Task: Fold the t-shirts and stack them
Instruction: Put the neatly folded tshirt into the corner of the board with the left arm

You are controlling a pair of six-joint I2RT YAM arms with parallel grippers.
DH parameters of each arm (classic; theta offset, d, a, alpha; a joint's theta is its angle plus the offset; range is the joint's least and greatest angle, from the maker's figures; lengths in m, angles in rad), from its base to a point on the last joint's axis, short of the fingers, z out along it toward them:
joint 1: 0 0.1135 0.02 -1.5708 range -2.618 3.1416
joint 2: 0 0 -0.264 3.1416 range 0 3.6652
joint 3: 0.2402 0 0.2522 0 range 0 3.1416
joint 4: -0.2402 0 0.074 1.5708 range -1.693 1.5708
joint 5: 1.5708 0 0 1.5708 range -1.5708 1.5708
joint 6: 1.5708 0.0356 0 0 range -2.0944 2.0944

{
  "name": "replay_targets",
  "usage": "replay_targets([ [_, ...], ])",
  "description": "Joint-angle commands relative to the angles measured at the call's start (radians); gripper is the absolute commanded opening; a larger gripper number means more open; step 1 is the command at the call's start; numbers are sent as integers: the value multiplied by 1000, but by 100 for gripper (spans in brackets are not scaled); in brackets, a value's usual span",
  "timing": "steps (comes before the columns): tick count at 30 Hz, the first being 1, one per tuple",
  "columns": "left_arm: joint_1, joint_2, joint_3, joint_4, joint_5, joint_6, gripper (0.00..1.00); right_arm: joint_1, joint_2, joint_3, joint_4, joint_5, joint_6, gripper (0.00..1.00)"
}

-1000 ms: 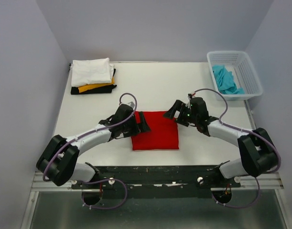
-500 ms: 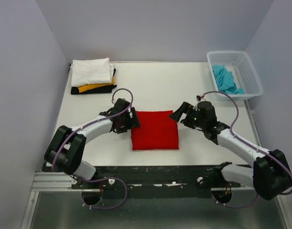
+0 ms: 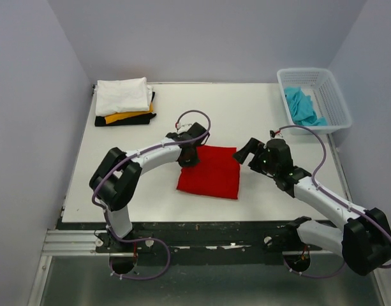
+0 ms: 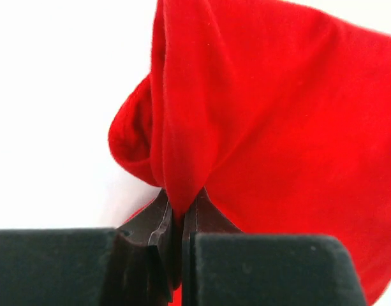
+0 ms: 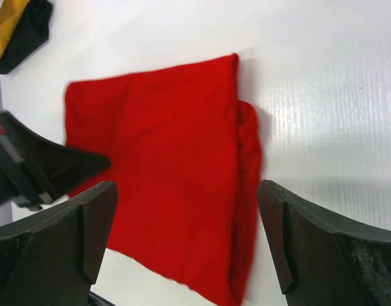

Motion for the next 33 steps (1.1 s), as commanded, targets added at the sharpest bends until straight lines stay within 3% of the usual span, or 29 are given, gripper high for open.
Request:
replay_targets([
  [1, 39, 24, 220, -255, -394, 123, 0, 0, -22, -20, -14, 79, -11, 100],
  [8, 180, 81, 444, -109, -425, 620, 0, -1, -7, -24, -12, 105, -23, 100],
  [17, 379, 257, 886, -43, -377, 1008, 0, -1, 99, -9, 33, 134, -27, 100],
  [20, 440, 348, 1082, -119, -313, 1048, 0, -1, 123, -1, 27, 152, -36, 100],
  [23, 486, 379, 1180, -126, -295, 1062, 0, 0, 142, 0, 31, 184, -37, 100],
  [33, 547, 283, 1190, -147, -28, 917, 0, -1, 222, 32, 19, 228, -51, 100],
])
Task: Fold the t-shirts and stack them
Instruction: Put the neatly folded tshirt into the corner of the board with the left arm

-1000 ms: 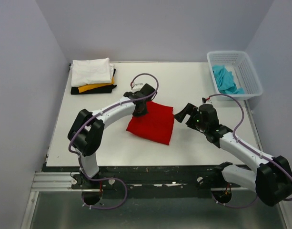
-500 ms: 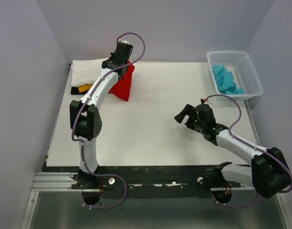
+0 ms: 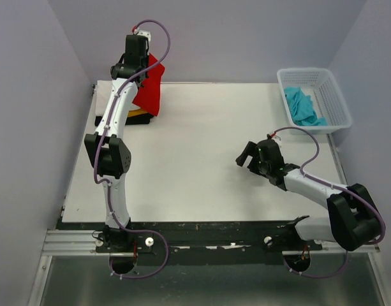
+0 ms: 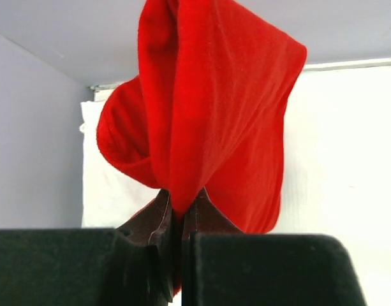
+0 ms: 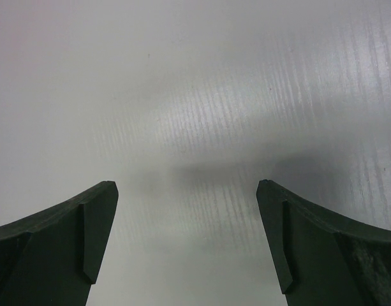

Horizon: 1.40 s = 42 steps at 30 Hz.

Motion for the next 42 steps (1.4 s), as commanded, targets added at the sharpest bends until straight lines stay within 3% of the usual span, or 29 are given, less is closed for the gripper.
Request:
replay_targets([
  [1, 4, -75, 47, 14, 145, -60, 0, -1, 32, 35, 4, 51, -22, 100],
  [7, 13, -68, 82, 41, 221, -118, 0, 0, 47, 38, 10, 62, -25, 100],
  [17, 35, -65, 82, 83, 197, -160, 0, -1, 118, 60, 2, 68, -28, 100],
  [33, 232, 58, 92, 77, 334, -200, 0, -1, 186, 93, -16, 66, -26, 100],
  [36, 263, 120, 153, 43, 369, -172, 0, 0, 194, 95, -16, 75, -25, 100],
  [42, 310, 158, 132, 80, 395, -119, 0, 0, 226, 114, -16, 57, -23, 100],
])
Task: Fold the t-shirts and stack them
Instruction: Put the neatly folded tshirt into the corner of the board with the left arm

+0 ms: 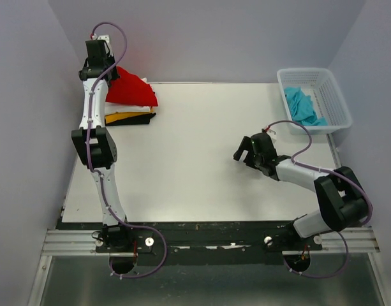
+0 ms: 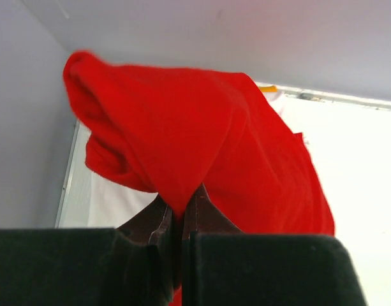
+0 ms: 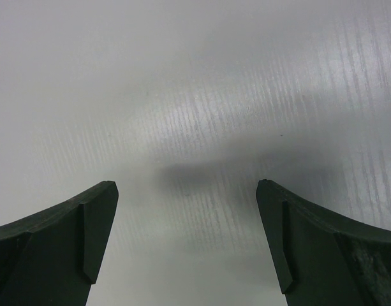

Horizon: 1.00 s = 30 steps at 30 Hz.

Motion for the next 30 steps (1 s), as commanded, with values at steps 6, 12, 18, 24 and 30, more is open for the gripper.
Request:
replay_targets([
  [6, 86, 61, 60, 95, 136, 61, 0, -1, 54, 9, -68, 9, -6, 100],
  [12, 92, 107, 79, 143, 146, 86, 0, -1, 64, 17, -73, 9, -5, 100],
  [18, 102, 160, 121, 147, 68, 118, 1, 0, 78, 24, -79, 6, -3, 100],
  [24, 131, 173, 127, 165, 5, 75, 20, 0, 89, 27, -80, 8, -3, 100],
  [30, 127, 105, 114, 145, -89, 13, 98, 0, 77, 24, -83, 0, -5, 100],
])
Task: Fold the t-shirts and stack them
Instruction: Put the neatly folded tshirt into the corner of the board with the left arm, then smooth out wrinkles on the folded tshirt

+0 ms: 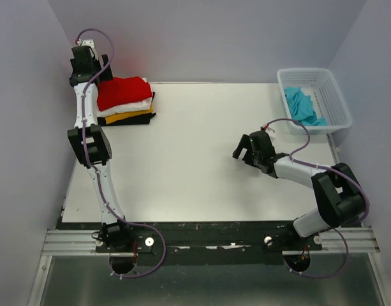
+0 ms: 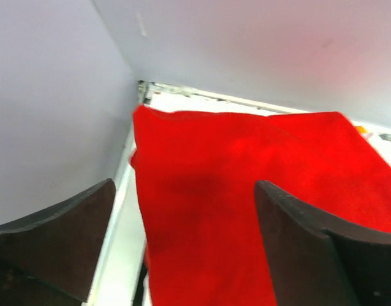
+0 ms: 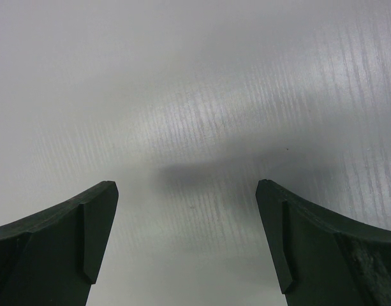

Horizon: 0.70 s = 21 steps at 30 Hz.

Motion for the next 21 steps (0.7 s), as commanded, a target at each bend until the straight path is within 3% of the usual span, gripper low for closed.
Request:
replay_targets([
  [1, 0, -101, 3, 29, -127, -49, 99, 0, 23, -21, -85, -1, -2, 100],
  [3, -28, -166, -54, 37, -164, -51, 99, 0, 7, -27, -85, 3, -1, 100],
  [6, -79, -262, -151, 56, -111, -47, 99, -1, -13, -35, -87, 10, -5, 100],
  [13, -130, -243, -162, 0, 378, -148, 99, 0, -3, -39, -81, -14, -9, 100],
  [18, -129, -142, -78, -56, 327, -147, 99, -1, -6, -46, -81, -11, -13, 100],
  [21, -127, -124, -112, -84, 332, -128, 99, 0, 3, -46, -71, -20, -14, 100],
])
